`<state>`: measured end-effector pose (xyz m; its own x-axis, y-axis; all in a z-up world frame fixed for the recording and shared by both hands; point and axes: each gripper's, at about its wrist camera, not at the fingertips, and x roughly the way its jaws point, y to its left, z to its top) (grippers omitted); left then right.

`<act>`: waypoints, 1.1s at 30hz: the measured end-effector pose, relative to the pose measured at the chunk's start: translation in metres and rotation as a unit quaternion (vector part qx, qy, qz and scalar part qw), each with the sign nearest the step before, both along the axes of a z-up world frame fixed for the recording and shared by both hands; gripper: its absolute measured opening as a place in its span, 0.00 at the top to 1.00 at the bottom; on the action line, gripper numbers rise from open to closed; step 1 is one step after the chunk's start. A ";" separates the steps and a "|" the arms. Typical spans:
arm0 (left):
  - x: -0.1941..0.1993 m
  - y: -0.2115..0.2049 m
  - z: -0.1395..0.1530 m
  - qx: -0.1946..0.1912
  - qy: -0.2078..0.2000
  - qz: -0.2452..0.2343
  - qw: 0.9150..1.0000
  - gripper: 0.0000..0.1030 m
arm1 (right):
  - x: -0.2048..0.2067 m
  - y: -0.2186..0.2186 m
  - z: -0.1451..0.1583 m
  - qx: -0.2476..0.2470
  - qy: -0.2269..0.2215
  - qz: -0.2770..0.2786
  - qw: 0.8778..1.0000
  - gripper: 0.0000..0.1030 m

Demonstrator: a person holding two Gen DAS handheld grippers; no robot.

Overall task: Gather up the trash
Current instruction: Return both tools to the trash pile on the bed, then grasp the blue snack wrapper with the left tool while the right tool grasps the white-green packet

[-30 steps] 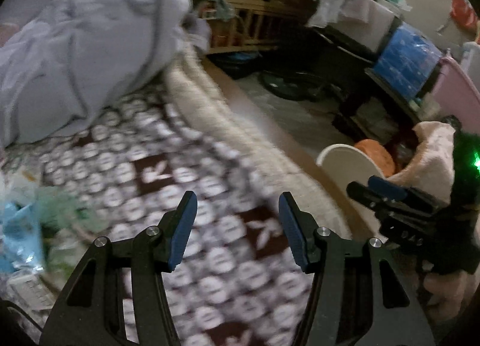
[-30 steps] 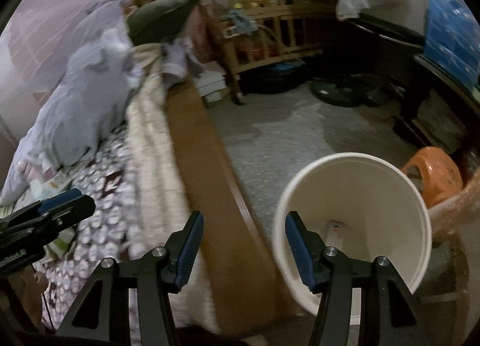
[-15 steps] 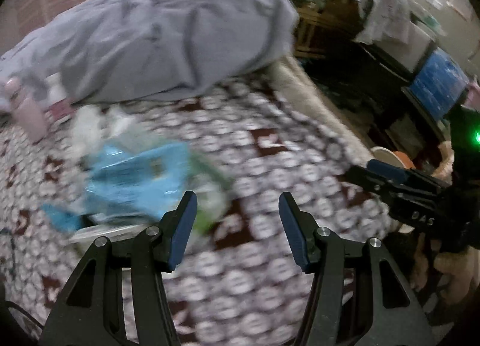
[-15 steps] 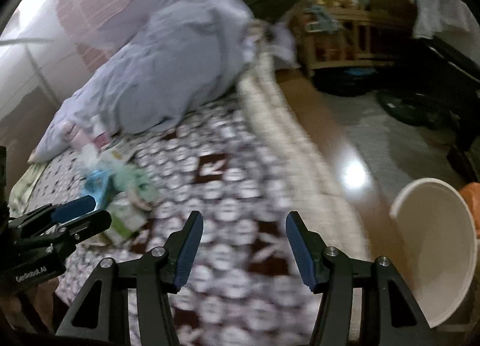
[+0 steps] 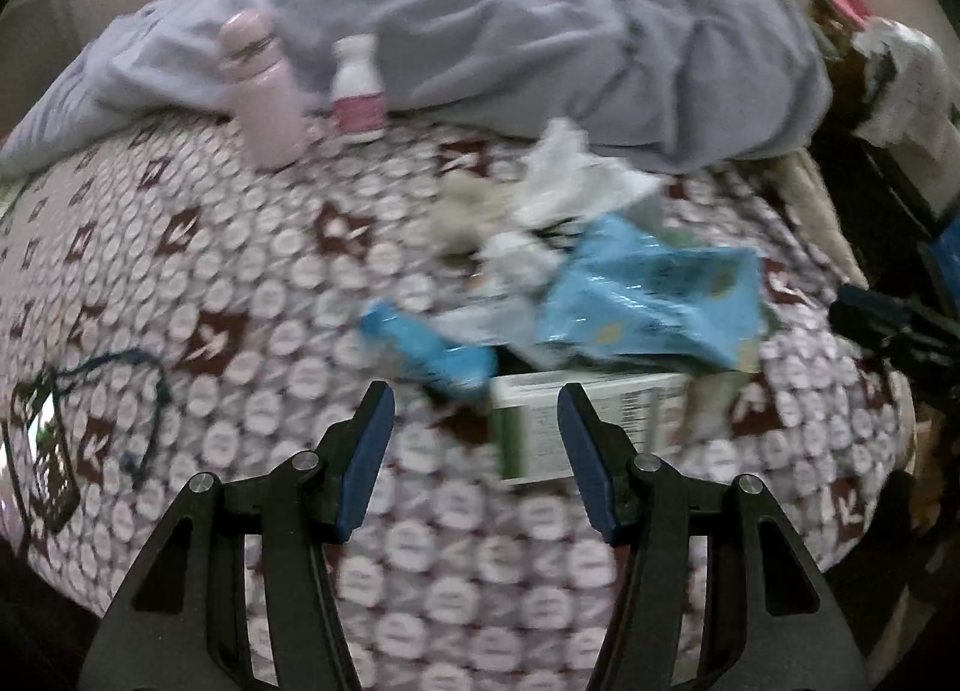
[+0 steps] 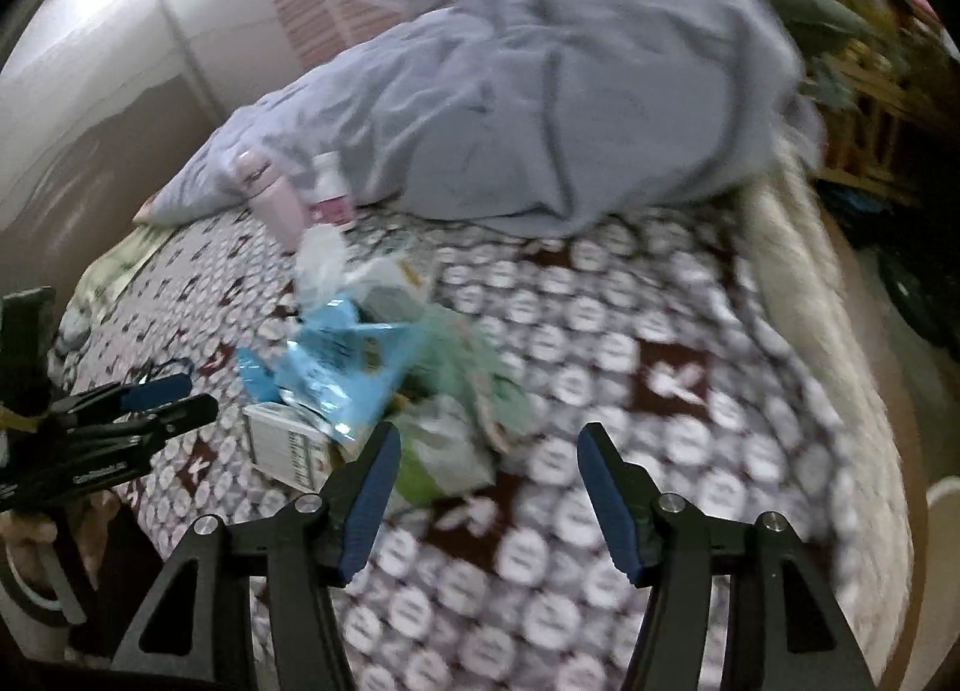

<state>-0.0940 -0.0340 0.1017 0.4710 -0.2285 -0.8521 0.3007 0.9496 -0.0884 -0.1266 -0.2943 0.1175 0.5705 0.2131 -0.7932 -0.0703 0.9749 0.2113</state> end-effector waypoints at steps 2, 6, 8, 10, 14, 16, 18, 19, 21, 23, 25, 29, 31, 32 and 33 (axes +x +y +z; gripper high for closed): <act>0.006 0.013 -0.008 -0.005 0.017 0.016 1.000 0.46 | 0.017 0.016 0.004 -0.004 -0.003 0.031 1.000 0.42; 0.015 0.027 -0.023 -0.029 0.045 0.044 0.998 0.46 | 0.045 0.040 0.008 -0.003 -0.001 0.092 0.996 0.37; 0.023 0.030 -0.030 -0.040 0.054 0.057 0.996 0.46 | 0.062 0.057 0.004 -0.016 0.005 0.123 0.992 0.37; 0.028 0.031 -0.034 -0.051 0.062 0.065 0.995 0.46 | 0.074 0.070 -0.002 -0.037 0.012 0.144 0.989 0.37; 0.044 0.029 -0.045 -0.080 0.073 0.080 0.991 0.46 | 0.090 0.089 -0.018 -0.077 0.020 0.185 0.980 0.37; 0.050 0.027 -0.052 -0.084 0.079 0.085 0.990 0.46 | 0.099 0.095 -0.032 -0.094 0.038 0.197 0.975 0.37; 0.057 0.024 -0.059 -0.099 0.086 0.090 0.987 0.46 | 0.100 0.093 -0.043 -0.086 0.055 0.199 0.975 0.38; 0.060 0.023 -0.062 -0.107 0.088 0.092 0.986 0.46 | 0.098 0.091 -0.045 -0.077 0.055 0.196 0.976 0.48; 0.066 0.022 -0.066 -0.118 0.086 0.092 0.985 0.47 | 0.090 0.083 -0.048 -0.048 0.055 0.184 0.980 0.70; 0.070 0.021 -0.072 -0.125 0.093 0.089 0.984 0.64 | 0.080 0.077 -0.049 -0.025 0.053 0.170 0.984 0.77; 0.071 0.021 -0.071 -0.122 0.091 0.087 0.984 0.72 | 0.068 0.070 -0.047 -0.006 0.039 0.156 0.987 0.80; 0.063 0.023 -0.052 -0.111 0.070 0.074 0.989 0.75 | 0.047 0.061 -0.032 0.001 0.007 0.131 0.991 0.86; 0.060 0.026 -0.035 -0.110 0.052 0.068 0.990 0.75 | 0.036 0.053 -0.019 0.010 -0.017 0.116 0.993 0.87; 0.059 0.026 -0.030 -0.110 0.049 0.066 0.991 0.75 | 0.032 0.050 -0.013 0.010 -0.026 0.110 0.994 0.87; 0.058 0.026 -0.021 -0.110 0.041 0.063 0.991 0.75 | 0.027 0.046 -0.007 0.010 -0.032 0.106 0.994 0.87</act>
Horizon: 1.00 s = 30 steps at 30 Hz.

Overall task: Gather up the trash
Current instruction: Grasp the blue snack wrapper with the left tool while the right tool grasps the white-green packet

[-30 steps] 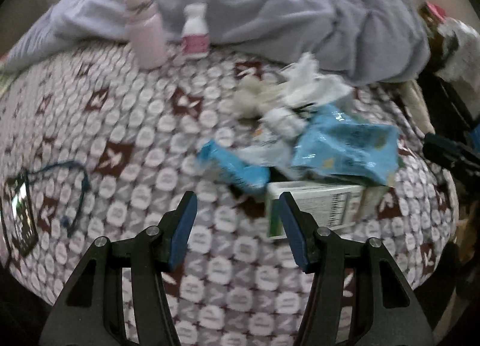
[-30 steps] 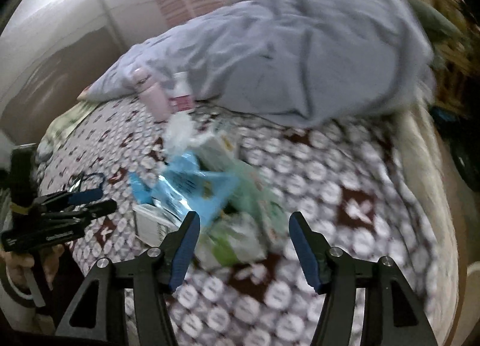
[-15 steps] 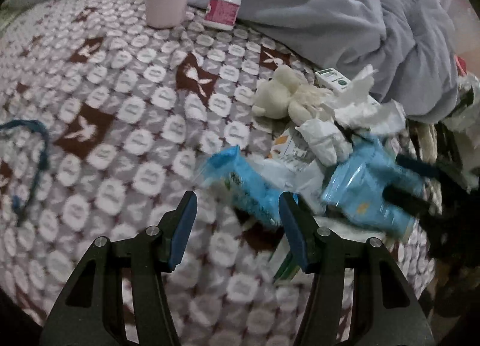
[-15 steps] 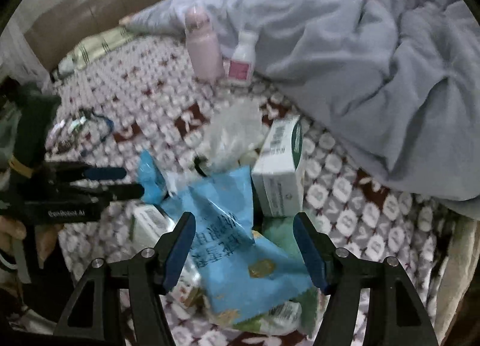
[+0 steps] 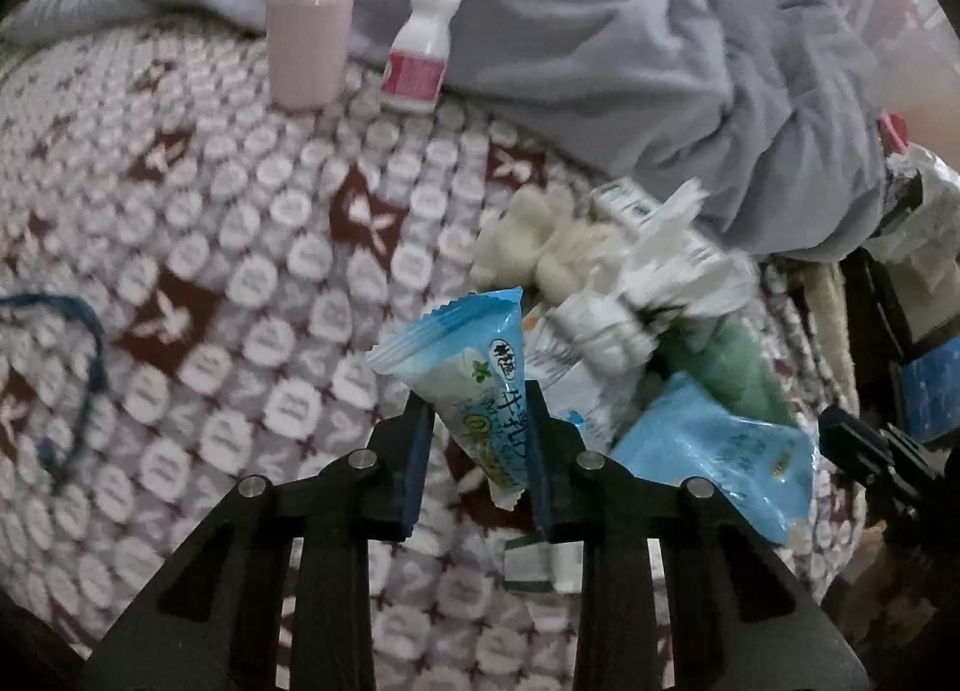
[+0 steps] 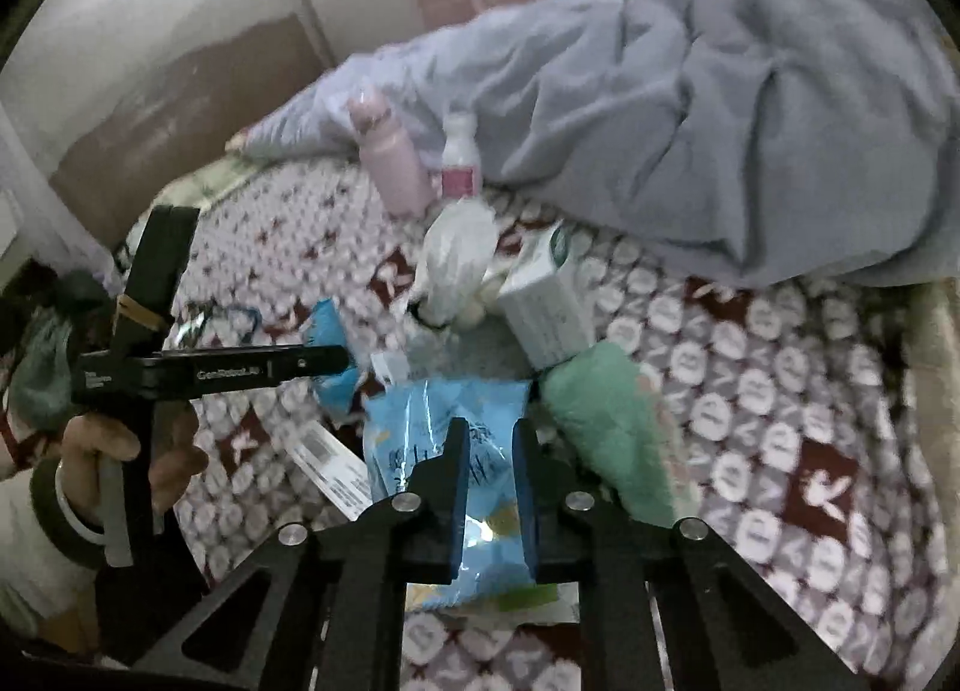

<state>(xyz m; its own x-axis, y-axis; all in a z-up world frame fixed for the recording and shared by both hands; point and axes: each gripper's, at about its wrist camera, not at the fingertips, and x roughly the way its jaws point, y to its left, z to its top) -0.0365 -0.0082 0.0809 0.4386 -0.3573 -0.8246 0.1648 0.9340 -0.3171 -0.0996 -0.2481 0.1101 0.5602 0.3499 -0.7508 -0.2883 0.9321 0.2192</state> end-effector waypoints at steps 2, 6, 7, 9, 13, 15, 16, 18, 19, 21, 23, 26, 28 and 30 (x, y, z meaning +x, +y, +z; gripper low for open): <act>-0.003 -0.002 0.013 0.000 -0.013 -0.005 1.000 0.75 | -0.006 -0.004 0.006 -0.002 -0.003 -0.003 1.000 0.87; -0.014 -0.012 0.037 0.004 -0.037 -0.023 0.999 0.75 | -0.013 -0.007 0.010 -0.021 0.010 -0.002 1.000 0.87; -0.017 -0.015 0.040 0.006 -0.041 -0.028 0.999 0.75 | -0.014 -0.005 0.009 -0.024 0.014 -0.002 1.000 0.86; -0.025 -0.019 0.046 0.014 -0.048 -0.037 0.998 0.75 | -0.013 -0.003 0.007 -0.036 0.027 -0.002 0.999 0.71; -0.038 -0.023 0.049 0.031 -0.056 -0.051 0.997 0.75 | -0.020 -0.009 0.000 -0.049 0.041 -0.010 0.998 0.58; -0.043 -0.024 0.048 0.050 -0.064 -0.053 0.995 0.75 | -0.026 -0.020 -0.008 -0.058 0.068 -0.036 0.995 0.58; -0.044 -0.024 0.046 0.056 -0.064 -0.055 0.995 0.75 | -0.030 -0.029 -0.016 -0.058 0.089 -0.062 0.992 0.58; -0.044 -0.023 0.040 0.057 -0.058 -0.056 0.995 0.75 | -0.040 -0.042 -0.030 -0.043 0.123 -0.084 0.988 0.57; -0.044 -0.023 0.038 0.058 -0.055 -0.056 0.995 0.75 | -0.045 -0.045 -0.036 -0.035 0.141 -0.087 0.986 0.57; -0.043 -0.022 0.033 0.060 -0.050 -0.055 0.995 0.75 | -0.054 -0.050 -0.047 -0.018 0.168 -0.089 0.982 0.57; -0.042 -0.020 0.029 0.057 -0.044 -0.053 0.996 0.75 | -0.057 -0.053 -0.054 0.011 0.183 -0.091 0.979 0.57; -0.040 -0.018 0.029 0.050 -0.041 -0.048 0.997 0.75 | -0.046 -0.056 -0.061 0.050 0.190 -0.118 0.973 0.57; -0.040 -0.018 0.031 0.047 -0.043 -0.047 0.997 0.75 | -0.037 -0.050 -0.062 0.056 0.184 -0.124 0.973 0.57; -0.040 -0.019 0.034 0.046 -0.046 -0.049 0.997 0.75 | -0.030 -0.036 -0.065 0.036 0.180 -0.134 0.974 0.57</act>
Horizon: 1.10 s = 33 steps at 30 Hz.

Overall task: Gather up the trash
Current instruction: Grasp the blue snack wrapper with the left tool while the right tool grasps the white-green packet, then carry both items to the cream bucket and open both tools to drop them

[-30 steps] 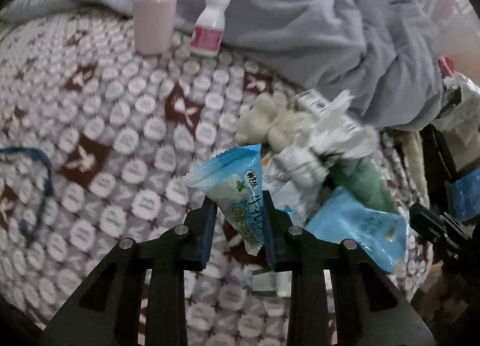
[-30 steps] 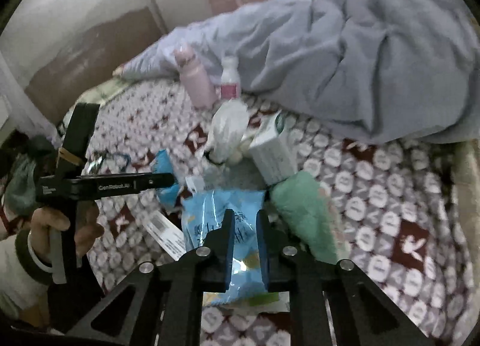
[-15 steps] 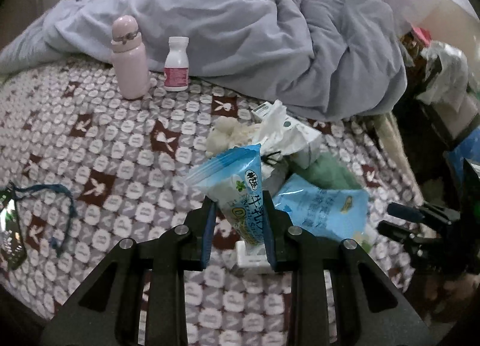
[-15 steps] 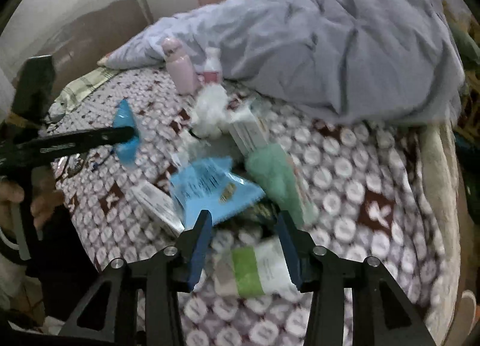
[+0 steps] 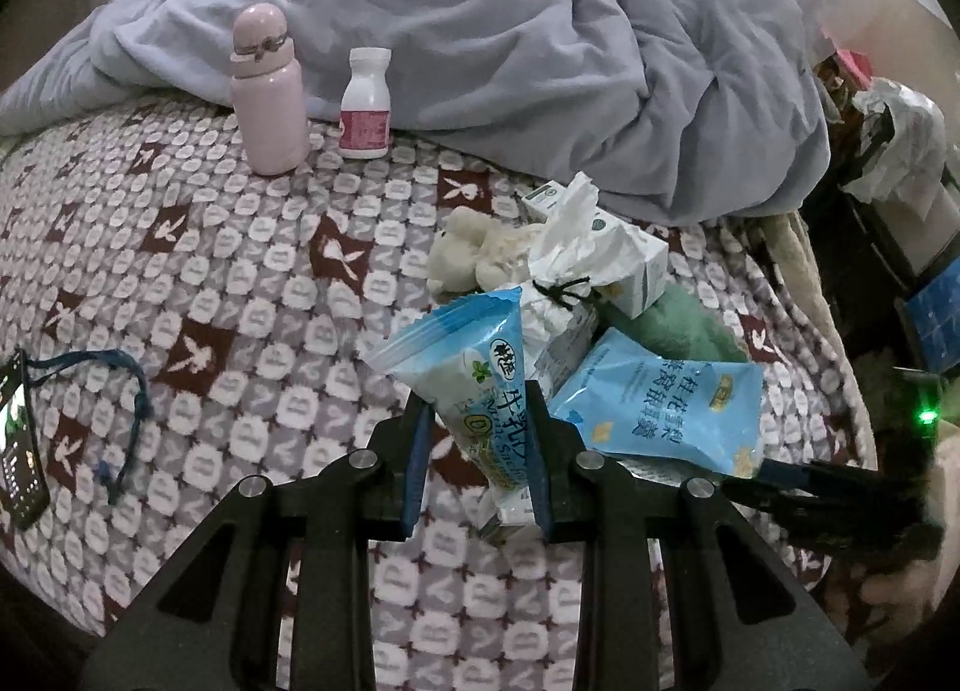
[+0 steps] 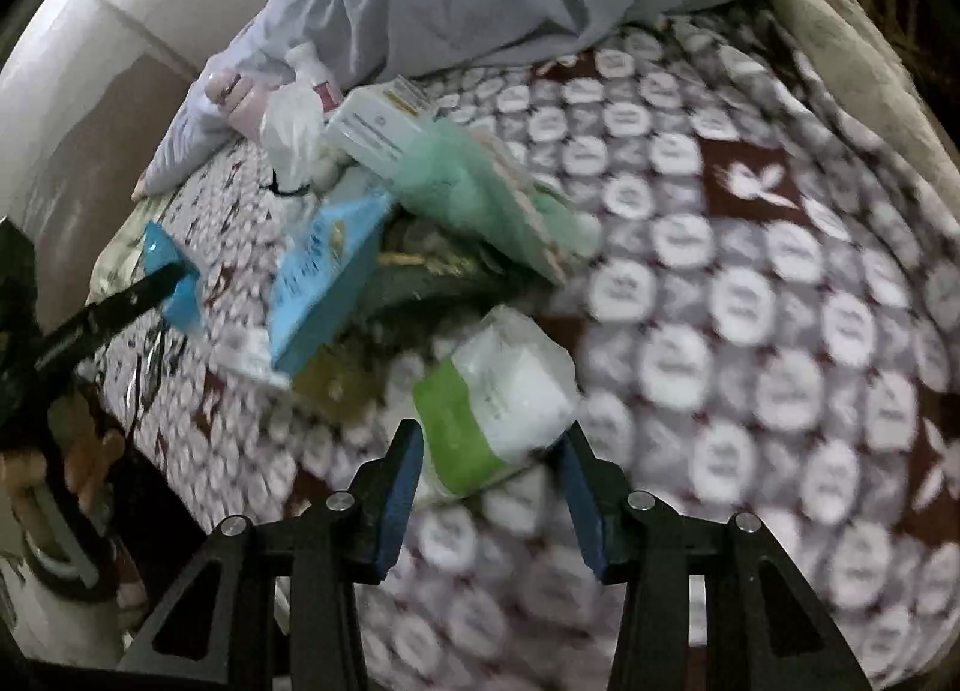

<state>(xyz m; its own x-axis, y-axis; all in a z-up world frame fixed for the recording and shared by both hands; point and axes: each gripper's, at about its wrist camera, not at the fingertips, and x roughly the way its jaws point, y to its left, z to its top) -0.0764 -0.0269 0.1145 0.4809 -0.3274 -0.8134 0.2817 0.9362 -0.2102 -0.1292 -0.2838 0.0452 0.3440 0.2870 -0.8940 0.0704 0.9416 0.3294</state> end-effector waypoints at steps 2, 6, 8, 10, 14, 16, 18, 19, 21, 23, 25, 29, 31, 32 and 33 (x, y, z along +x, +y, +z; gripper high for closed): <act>-0.001 -0.001 0.002 -0.001 -0.003 -0.003 1.000 0.75 | 0.005 0.013 -0.003 -0.040 -0.011 -0.008 0.999 0.57; -0.002 -0.001 0.001 -0.003 -0.002 -0.005 1.000 0.75 | 0.012 0.023 -0.010 -0.045 -0.033 -0.025 0.998 0.43; -0.002 0.000 -0.001 -0.006 0.001 -0.003 1.000 0.75 | 0.013 0.031 -0.013 -0.057 -0.040 -0.025 0.997 0.38; -0.002 0.001 -0.001 -0.008 0.003 -0.001 1.000 0.75 | 0.016 0.039 -0.014 -0.082 -0.047 -0.013 0.995 0.38; -0.005 0.001 0.004 -0.012 0.001 -0.003 1.000 0.75 | 0.008 0.042 -0.014 -0.106 -0.065 0.013 0.992 0.47; -0.009 -0.001 0.010 -0.015 -0.003 -0.008 1.000 0.75 | 0.002 0.036 -0.012 -0.107 -0.069 0.017 0.992 0.62; -0.013 -0.005 0.018 -0.020 -0.010 -0.016 1.000 0.75 | -0.004 0.024 -0.006 -0.086 -0.067 0.018 0.994 0.70; -0.014 -0.007 0.020 -0.021 -0.011 -0.018 1.000 0.75 | -0.008 0.015 0.000 -0.070 -0.068 0.013 0.995 0.71; -0.017 -0.016 0.027 -0.030 -0.013 -0.028 0.999 0.75 | -0.016 0.004 0.008 -0.058 -0.075 0.007 0.995 0.72; -0.020 -0.025 0.031 -0.035 -0.015 -0.038 0.999 0.75 | -0.026 -0.006 0.020 -0.059 -0.088 0.003 0.994 0.72; -0.024 -0.040 0.035 -0.038 -0.017 -0.055 0.998 0.75 | -0.033 -0.015 0.032 -0.058 -0.101 -0.006 0.993 0.72; -0.032 -0.067 0.036 -0.040 -0.015 -0.079 0.996 0.75 | -0.044 -0.029 0.051 -0.051 -0.125 -0.027 0.991 0.72; -0.036 -0.083 0.036 -0.037 -0.015 -0.092 0.995 0.75 | -0.049 -0.036 0.058 -0.050 -0.136 -0.035 0.989 0.72; -0.038 -0.094 0.035 -0.035 -0.017 -0.099 0.994 0.75 | -0.052 -0.040 0.061 -0.052 -0.142 -0.038 0.988 0.72; -0.040 -0.100 0.035 -0.033 -0.018 -0.104 0.994 0.75 | -0.055 -0.043 0.064 -0.057 -0.146 -0.040 0.987 0.72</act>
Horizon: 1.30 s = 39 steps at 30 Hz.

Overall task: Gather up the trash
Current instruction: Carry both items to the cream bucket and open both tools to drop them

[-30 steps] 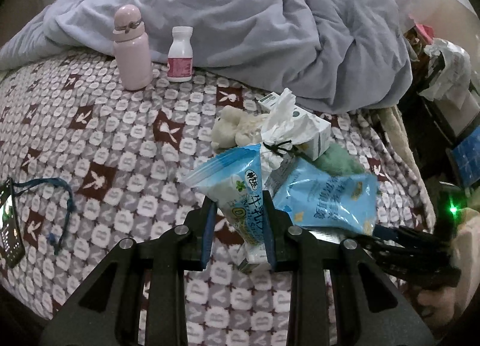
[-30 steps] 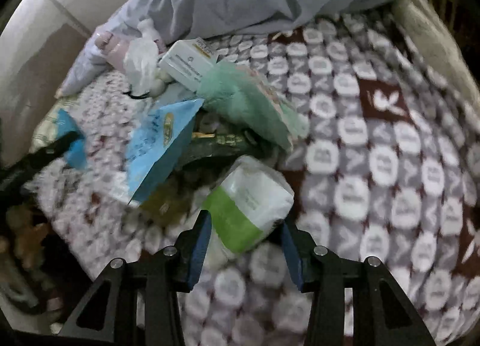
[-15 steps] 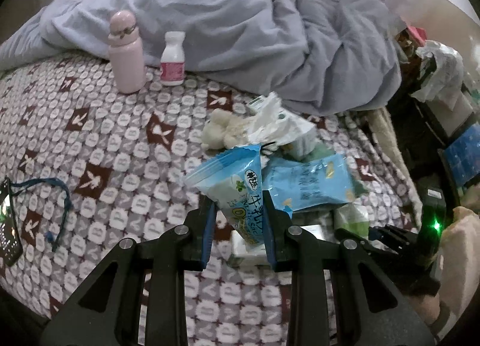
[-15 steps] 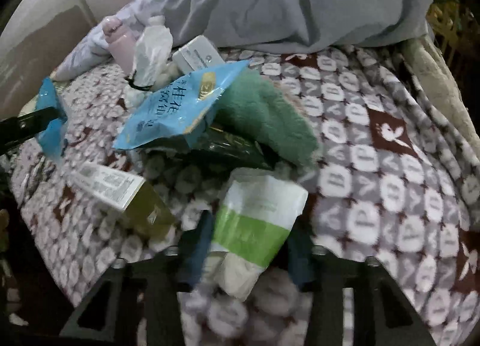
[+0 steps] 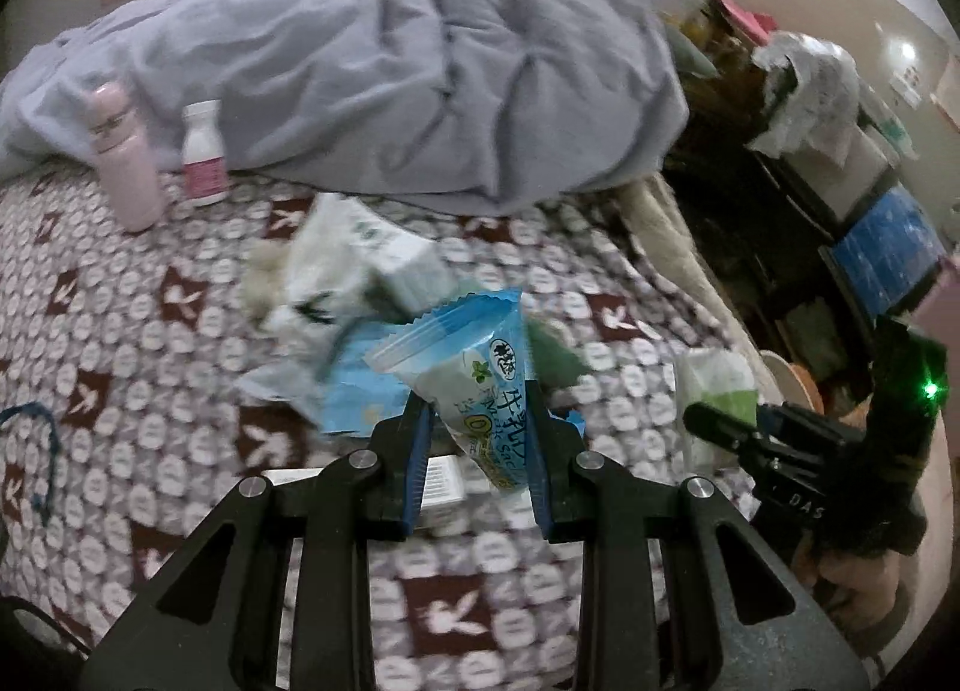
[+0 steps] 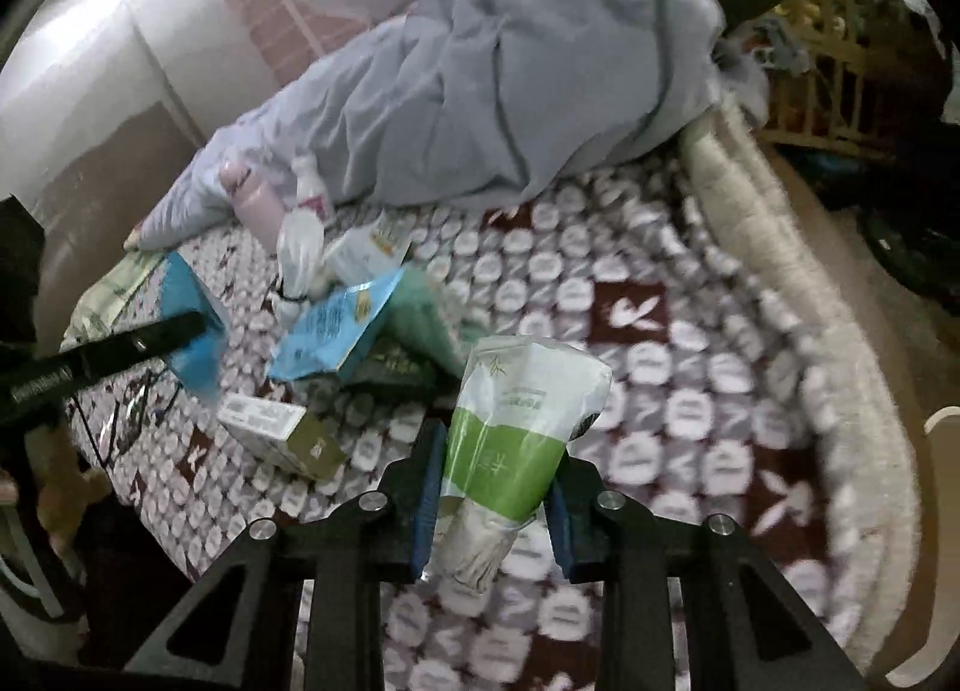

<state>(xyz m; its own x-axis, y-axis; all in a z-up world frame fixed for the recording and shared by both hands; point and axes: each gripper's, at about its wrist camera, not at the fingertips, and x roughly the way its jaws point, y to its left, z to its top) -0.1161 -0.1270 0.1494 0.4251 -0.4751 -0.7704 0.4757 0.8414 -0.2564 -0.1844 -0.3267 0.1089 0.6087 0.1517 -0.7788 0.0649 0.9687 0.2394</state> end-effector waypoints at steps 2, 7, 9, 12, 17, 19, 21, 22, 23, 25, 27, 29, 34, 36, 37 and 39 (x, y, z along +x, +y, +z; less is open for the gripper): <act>-0.003 -0.015 -0.001 0.004 -0.001 -0.012 1.000 0.75 | -0.003 -0.006 0.003 -0.007 -0.004 -0.005 1.000 0.72; -0.011 -0.055 -0.004 0.008 -0.001 -0.043 0.999 0.75 | -0.013 -0.025 0.009 -0.012 -0.011 -0.020 1.000 0.72; -0.016 -0.066 -0.006 0.010 -0.003 -0.053 0.999 0.75 | -0.018 -0.034 0.012 -0.017 -0.013 -0.030 0.999 0.72; -0.023 -0.084 -0.009 0.015 -0.007 -0.069 0.997 0.75 | -0.026 -0.045 0.014 -0.019 -0.015 -0.041 0.999 0.72; -0.031 -0.110 -0.012 0.019 -0.008 -0.092 0.996 0.75 | -0.039 -0.063 0.018 -0.030 -0.017 -0.060 0.998 0.72; -0.034 -0.124 -0.012 0.019 -0.008 -0.102 0.995 0.75 | -0.045 -0.071 0.020 -0.030 -0.018 -0.068 0.997 0.72; -0.037 -0.134 -0.011 0.017 -0.008 -0.110 0.994 0.75 | -0.050 -0.080 0.022 -0.032 -0.019 -0.078 0.996 0.72; -0.038 -0.138 -0.010 0.016 -0.009 -0.113 0.993 0.75 | -0.053 -0.083 0.023 -0.034 -0.020 -0.082 0.996 0.72; -0.040 -0.144 -0.009 0.015 -0.009 -0.119 0.993 0.75 | -0.056 -0.088 0.023 -0.036 -0.021 -0.089 0.995 0.72; -0.044 -0.156 -0.008 0.014 -0.010 -0.128 0.992 0.75 | -0.062 -0.097 0.025 -0.038 -0.022 -0.100 0.994 0.72; -0.049 -0.171 -0.006 0.013 -0.012 -0.141 0.990 0.75 | -0.069 -0.107 0.026 -0.037 -0.022 -0.112 0.993 0.72; -0.052 -0.181 -0.006 0.012 -0.012 -0.151 0.988 0.75 | -0.077 -0.119 0.028 -0.039 -0.023 -0.128 0.991 0.72; -0.064 -0.217 -0.006 0.005 -0.007 -0.182 0.983 0.75 | -0.098 -0.147 0.031 -0.048 -0.021 -0.162 0.985 0.72; -0.068 -0.229 -0.005 0.002 -0.005 -0.194 0.981 0.75 | -0.107 -0.158 0.031 -0.048 -0.019 -0.177 0.983 0.72; -0.071 -0.235 -0.005 0.001 -0.005 -0.199 0.980 0.75 | -0.111 -0.163 0.031 -0.049 -0.018 -0.184 0.982 0.72; -0.076 -0.250 -0.004 -0.001 -0.004 -0.213 0.977 0.75 | -0.120 -0.175 0.031 -0.050 -0.015 -0.200 0.978 0.72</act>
<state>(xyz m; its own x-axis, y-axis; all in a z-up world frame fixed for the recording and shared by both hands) -0.1922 -0.3767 0.1454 0.1954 -0.6114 -0.7668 0.7847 0.5665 -0.2517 -0.3039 -0.5021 0.1398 0.6270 -0.1792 -0.7582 0.4382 0.8857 0.1531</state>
